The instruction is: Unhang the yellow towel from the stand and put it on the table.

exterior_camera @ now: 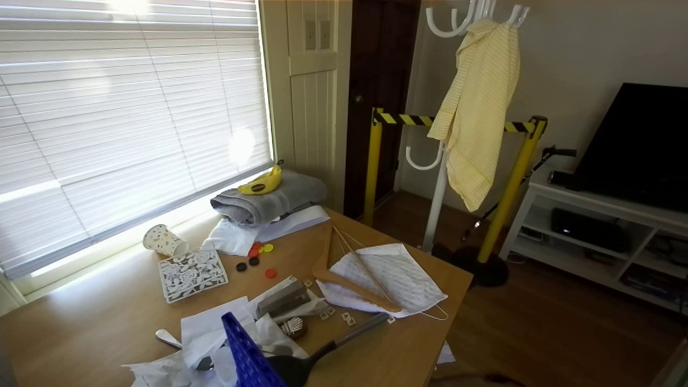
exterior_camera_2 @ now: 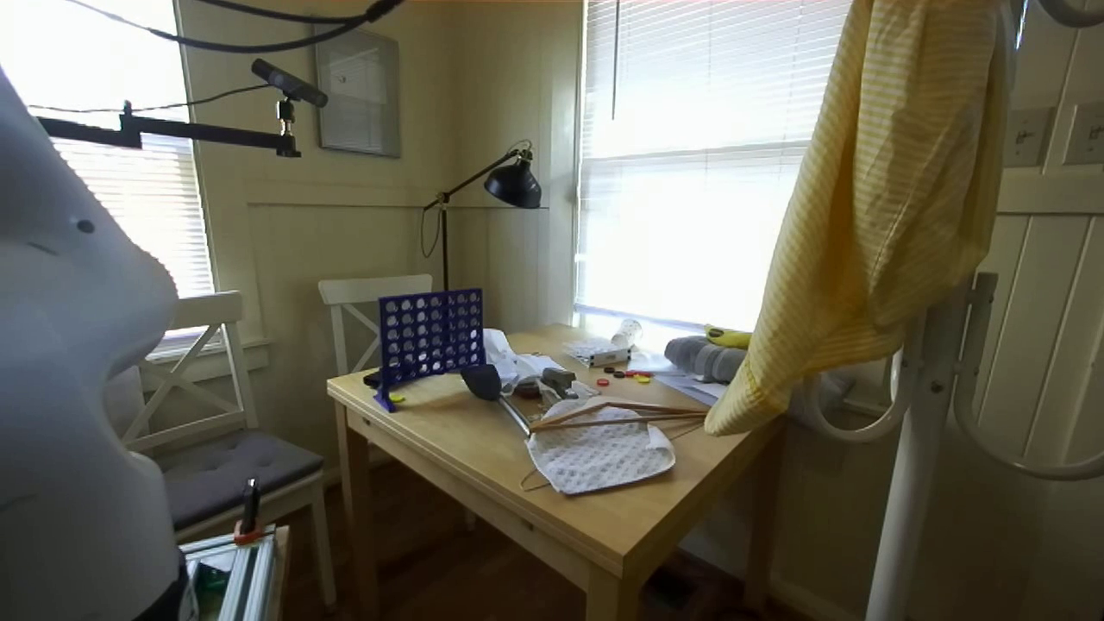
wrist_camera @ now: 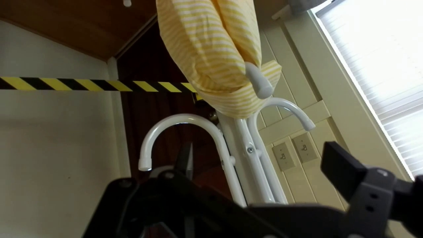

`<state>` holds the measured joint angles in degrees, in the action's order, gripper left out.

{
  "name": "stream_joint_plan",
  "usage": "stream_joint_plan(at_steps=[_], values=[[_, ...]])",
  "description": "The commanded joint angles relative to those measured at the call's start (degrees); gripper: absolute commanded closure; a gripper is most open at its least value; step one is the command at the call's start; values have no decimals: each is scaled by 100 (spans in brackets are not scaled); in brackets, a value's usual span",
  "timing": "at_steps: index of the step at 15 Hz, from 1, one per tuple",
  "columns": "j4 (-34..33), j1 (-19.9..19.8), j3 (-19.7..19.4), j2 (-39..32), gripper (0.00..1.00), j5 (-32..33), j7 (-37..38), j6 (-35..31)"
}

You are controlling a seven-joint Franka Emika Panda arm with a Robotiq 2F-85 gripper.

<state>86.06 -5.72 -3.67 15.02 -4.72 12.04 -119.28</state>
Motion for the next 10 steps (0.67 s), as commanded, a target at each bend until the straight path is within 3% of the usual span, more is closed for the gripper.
stream_joint_plan(at_steps=[1,6,10], values=[[-644,-32,-91,-359,0,40,38,153],[-1207,29,-301,-878,0,-250,-465,568],[-1241,41,-361,-1200,0,-837,-985,387]])
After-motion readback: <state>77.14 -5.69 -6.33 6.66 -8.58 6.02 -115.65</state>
